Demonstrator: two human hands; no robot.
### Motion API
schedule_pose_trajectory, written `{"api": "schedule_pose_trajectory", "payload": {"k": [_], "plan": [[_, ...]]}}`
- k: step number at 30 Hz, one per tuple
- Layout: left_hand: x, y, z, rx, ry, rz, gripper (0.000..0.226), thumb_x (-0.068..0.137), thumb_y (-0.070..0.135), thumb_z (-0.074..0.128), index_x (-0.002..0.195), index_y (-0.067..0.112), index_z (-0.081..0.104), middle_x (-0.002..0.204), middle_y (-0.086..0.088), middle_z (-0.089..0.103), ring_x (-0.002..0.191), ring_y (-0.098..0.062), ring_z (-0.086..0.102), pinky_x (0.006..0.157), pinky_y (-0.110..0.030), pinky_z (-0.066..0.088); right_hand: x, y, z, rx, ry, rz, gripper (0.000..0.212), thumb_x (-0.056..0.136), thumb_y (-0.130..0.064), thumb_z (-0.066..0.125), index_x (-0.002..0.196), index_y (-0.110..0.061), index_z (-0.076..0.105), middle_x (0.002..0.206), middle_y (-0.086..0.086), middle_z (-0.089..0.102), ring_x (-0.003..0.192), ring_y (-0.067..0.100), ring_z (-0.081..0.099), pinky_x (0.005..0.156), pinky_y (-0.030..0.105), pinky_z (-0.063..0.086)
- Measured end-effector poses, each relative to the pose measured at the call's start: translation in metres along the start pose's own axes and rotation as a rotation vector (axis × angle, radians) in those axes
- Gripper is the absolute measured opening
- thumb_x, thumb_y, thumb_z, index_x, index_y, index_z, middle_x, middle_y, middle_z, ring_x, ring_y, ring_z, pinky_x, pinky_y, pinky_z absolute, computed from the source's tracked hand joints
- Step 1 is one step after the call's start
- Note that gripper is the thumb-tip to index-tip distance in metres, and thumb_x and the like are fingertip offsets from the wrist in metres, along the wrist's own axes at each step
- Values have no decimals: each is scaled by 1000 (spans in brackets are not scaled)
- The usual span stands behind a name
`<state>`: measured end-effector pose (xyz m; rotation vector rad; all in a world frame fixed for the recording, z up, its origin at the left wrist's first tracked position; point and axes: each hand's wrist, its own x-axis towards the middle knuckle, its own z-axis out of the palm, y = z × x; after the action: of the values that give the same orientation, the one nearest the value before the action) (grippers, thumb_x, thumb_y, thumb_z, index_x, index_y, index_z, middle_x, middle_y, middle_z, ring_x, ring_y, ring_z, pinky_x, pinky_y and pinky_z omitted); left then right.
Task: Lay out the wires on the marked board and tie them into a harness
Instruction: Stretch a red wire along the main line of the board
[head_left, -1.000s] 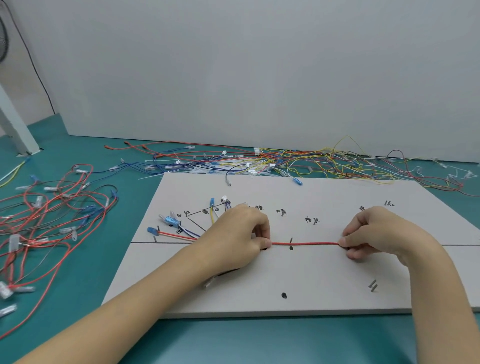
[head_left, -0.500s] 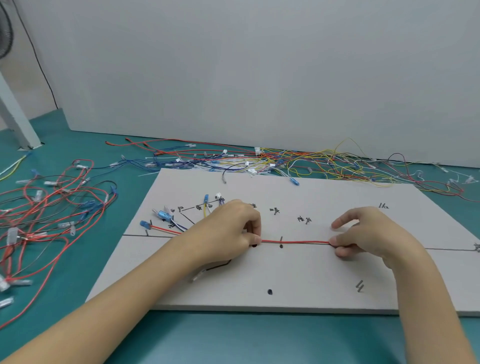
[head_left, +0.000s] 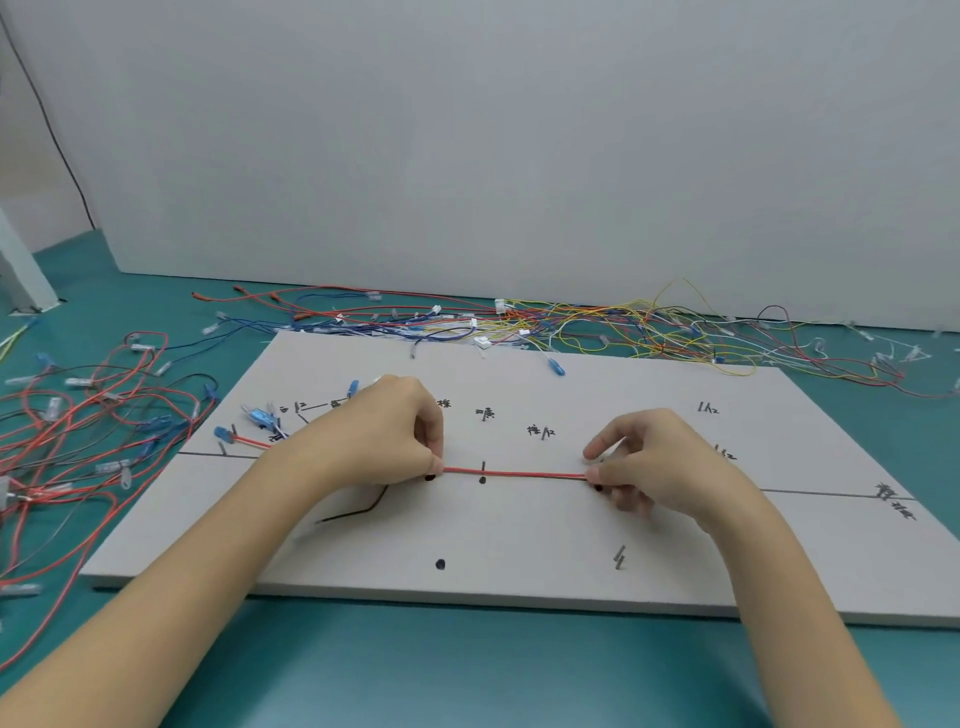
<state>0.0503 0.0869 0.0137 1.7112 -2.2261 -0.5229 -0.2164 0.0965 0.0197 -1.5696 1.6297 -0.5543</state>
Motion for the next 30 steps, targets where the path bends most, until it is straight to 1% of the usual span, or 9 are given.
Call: {"api": "schedule_pose_trajectory", "payload": {"k": [4,10,12,15,18,21,23,27,30], "plan": [[-1,1,0,-10,0,-4,14,71,19,77,59,23,70,57,13,65,57,1,59,58,-22,50,-7,3,-16,-60,-24,-24,16,80,-8,76,92,-13,67,63,1,70,44,9,49,38,16,31],[-2,0,2,12,-11,-14,12,73,20,72,63,23,66,61,13,64,64,-3,60,62,-25,51,-9,11,-32,-84,23,48,28,83,-8,73,103,-22,58,68,4,71,47,11,49,44,22,32],[-3,1,5,17,7,36,9,73,20,70,68,24,64,70,11,64,73,-6,59,68,-27,51,-9,15,-35,-113,37,92,29,83,-8,72,103,-22,57,68,5,72,48,12,50,45,24,33],[-3,9,11,-61,75,178,17,72,28,79,81,33,65,84,13,59,87,-5,51,79,-25,44,-7,18,-38,-160,66,138,26,84,-5,70,102,-19,59,74,9,71,51,14,53,47,25,36],[0,24,22,-83,119,263,21,78,41,76,97,39,67,95,16,57,97,-8,45,89,-31,37,-5,18,-36,-189,120,146,27,85,1,62,102,-20,59,81,9,65,67,20,58,58,27,37],[3,44,41,76,111,352,28,89,48,61,116,41,63,108,20,52,104,-7,34,84,-29,22,-4,16,-30,-289,200,161,28,84,-3,60,94,-29,62,90,1,63,90,23,58,79,30,41],[4,55,54,196,117,415,32,96,46,50,127,40,57,115,16,50,108,-11,30,84,-31,19,-5,13,-27,-366,275,144,28,82,-3,61,83,-31,65,92,-1,64,96,22,56,89,33,37],[6,73,69,334,155,506,31,103,36,37,123,34,61,111,9,51,107,-19,35,85,-34,25,-6,11,-24,-307,318,99,28,80,0,62,81,-28,67,97,4,65,88,25,61,74,31,46],[11,80,71,276,102,507,30,103,28,40,116,25,67,105,4,55,101,-21,41,78,-32,28,-6,12,-24,-231,290,91,28,81,2,56,88,-24,64,82,8,70,67,24,66,67,32,52]]}}
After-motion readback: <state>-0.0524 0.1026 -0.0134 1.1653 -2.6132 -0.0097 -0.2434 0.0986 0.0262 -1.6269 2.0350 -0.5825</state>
